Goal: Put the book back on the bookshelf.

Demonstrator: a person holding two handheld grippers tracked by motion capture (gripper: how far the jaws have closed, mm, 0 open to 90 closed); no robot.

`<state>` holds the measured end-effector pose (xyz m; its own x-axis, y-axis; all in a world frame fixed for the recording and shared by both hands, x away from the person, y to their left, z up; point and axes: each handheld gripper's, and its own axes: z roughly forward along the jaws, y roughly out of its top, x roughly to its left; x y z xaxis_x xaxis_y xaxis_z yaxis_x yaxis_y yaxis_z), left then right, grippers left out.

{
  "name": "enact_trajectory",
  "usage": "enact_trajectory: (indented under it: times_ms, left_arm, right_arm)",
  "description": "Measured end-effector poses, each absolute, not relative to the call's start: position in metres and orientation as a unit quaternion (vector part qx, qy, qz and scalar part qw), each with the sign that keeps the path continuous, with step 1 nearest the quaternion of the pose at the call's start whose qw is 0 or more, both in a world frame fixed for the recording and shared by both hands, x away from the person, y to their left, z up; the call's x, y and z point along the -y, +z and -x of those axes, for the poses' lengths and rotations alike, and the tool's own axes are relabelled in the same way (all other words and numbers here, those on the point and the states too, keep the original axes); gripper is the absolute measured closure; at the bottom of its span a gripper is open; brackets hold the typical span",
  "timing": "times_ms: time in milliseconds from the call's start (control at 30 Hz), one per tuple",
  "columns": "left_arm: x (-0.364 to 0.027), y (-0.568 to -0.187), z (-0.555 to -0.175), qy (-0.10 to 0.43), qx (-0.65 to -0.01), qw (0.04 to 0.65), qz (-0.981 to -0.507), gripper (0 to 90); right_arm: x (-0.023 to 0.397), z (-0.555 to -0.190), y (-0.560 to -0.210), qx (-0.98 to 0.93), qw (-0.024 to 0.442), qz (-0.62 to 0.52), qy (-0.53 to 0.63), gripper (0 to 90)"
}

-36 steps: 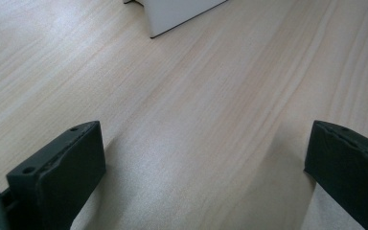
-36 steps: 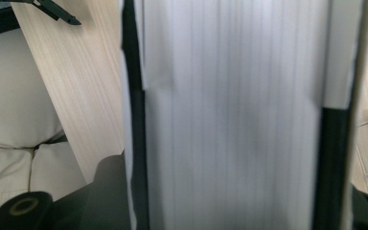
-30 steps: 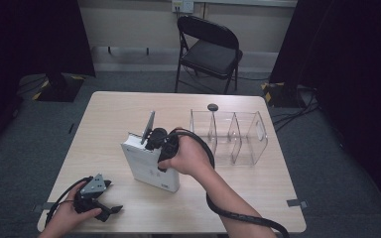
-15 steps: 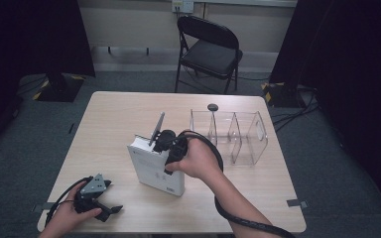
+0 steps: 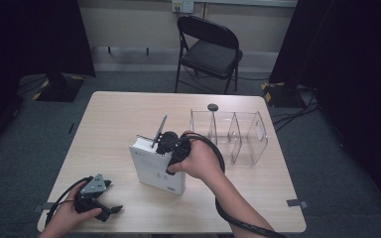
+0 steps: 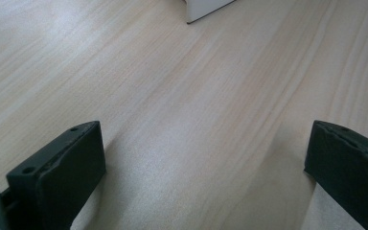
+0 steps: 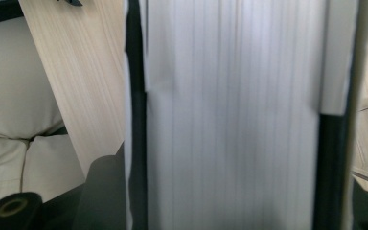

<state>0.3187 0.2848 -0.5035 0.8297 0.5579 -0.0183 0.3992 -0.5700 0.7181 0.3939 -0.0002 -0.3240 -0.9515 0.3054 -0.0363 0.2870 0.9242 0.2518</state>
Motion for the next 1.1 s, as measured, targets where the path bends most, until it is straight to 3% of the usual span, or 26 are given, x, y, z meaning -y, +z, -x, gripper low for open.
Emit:
enact_trajectory:
  times_ms: [333, 733, 1100]
  left_arm:
    - [-0.285, -0.503, -0.319, 0.105, -0.272, 0.373, -0.881, 0.0]
    - [-0.285, -0.503, -0.319, 0.106, -0.271, 0.373, -0.881, 0.0]
    - [-0.285, -0.503, -0.319, 0.105, -0.270, 0.370, -0.883, 0.0]
  right_arm:
    - [-0.010, -0.399, -0.327, -0.981, 0.031, -0.156, 0.107, 43.6]
    - [-0.012, -0.398, -0.324, -0.981, 0.024, -0.166, 0.096, 50.6]
    - [-0.009, -0.391, -0.322, -0.978, 0.024, -0.181, 0.103, 51.9]
